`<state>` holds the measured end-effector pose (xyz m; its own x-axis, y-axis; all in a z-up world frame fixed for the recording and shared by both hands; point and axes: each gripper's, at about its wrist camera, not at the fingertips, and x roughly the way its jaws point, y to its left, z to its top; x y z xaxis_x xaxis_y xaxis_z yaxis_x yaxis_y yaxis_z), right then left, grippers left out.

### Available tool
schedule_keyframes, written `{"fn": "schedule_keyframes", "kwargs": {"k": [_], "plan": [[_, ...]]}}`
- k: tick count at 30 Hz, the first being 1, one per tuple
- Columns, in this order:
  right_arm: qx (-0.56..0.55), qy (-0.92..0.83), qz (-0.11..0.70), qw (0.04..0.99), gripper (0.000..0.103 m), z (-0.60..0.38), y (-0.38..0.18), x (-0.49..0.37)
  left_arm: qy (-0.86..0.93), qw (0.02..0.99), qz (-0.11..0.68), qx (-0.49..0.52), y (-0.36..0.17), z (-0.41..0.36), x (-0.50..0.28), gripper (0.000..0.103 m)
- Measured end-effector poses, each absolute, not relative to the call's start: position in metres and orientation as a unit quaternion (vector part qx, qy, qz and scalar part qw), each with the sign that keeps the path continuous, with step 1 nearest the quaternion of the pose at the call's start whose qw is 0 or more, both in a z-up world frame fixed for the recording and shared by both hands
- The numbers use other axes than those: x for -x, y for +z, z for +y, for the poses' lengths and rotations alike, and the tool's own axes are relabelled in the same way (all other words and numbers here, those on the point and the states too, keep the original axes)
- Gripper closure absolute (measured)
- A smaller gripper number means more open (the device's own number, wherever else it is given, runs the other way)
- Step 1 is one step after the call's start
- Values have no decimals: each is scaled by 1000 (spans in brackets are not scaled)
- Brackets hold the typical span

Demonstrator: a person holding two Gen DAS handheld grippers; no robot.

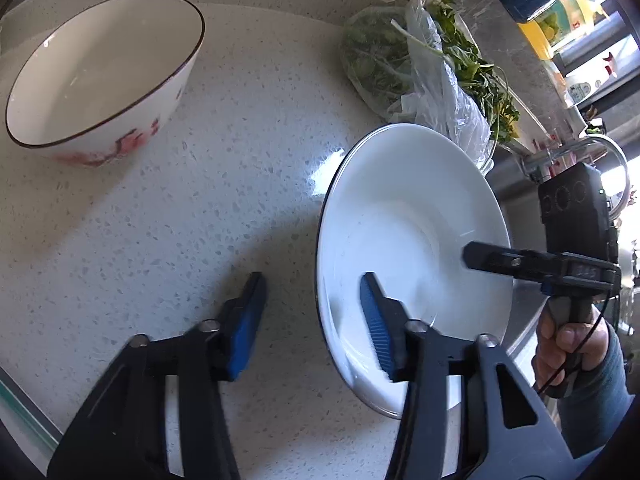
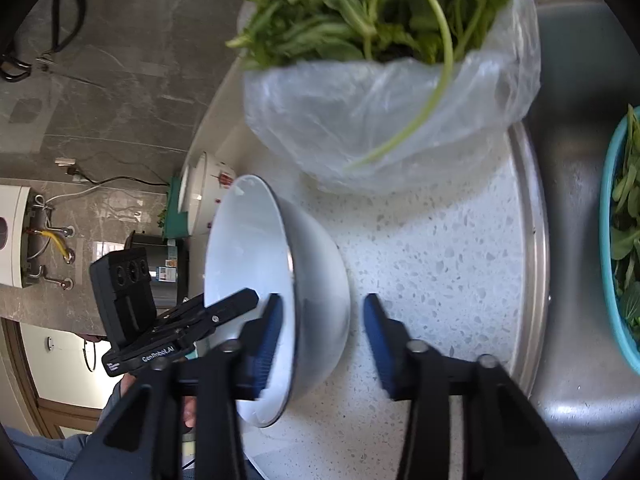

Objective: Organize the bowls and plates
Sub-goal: 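Move the right gripper to the large white bowl's rim and close, then lift the large white bowl with the right gripper and carry it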

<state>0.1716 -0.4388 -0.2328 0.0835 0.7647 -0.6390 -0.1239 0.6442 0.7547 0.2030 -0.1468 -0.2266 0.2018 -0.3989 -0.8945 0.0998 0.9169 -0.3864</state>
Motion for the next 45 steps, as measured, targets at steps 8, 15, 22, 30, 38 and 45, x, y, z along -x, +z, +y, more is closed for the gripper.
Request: {"fn": "schedule_keyframes", "kwargs": {"k": [8, 15, 22, 30, 38, 45], "plan": [[-256, 314, 600, 690, 74, -435, -232, -168, -165, 769, 610, 100, -234, -165, -204, 91], [-246, 310, 606, 690, 76, -427, -229, -156, -159, 771, 608, 105, -221, -155, -185, 91], [-237, 320, 612, 684, 77, -413, -216, -134, -149, 775, 604, 114, -197, -142, -150, 91], [-237, 325, 638, 657, 76, -399, -212, -101, -135, 761, 621, 131, -186, -122, -91, 91], [-223, 327, 668, 630, 76, -380, -226, -76, -118, 742, 642, 150, -197, -100, -43, 91], [-209, 326, 673, 630, 77, -374, -235, -73, -109, 743, 645, 143, -206, -98, -36, 91]]}}
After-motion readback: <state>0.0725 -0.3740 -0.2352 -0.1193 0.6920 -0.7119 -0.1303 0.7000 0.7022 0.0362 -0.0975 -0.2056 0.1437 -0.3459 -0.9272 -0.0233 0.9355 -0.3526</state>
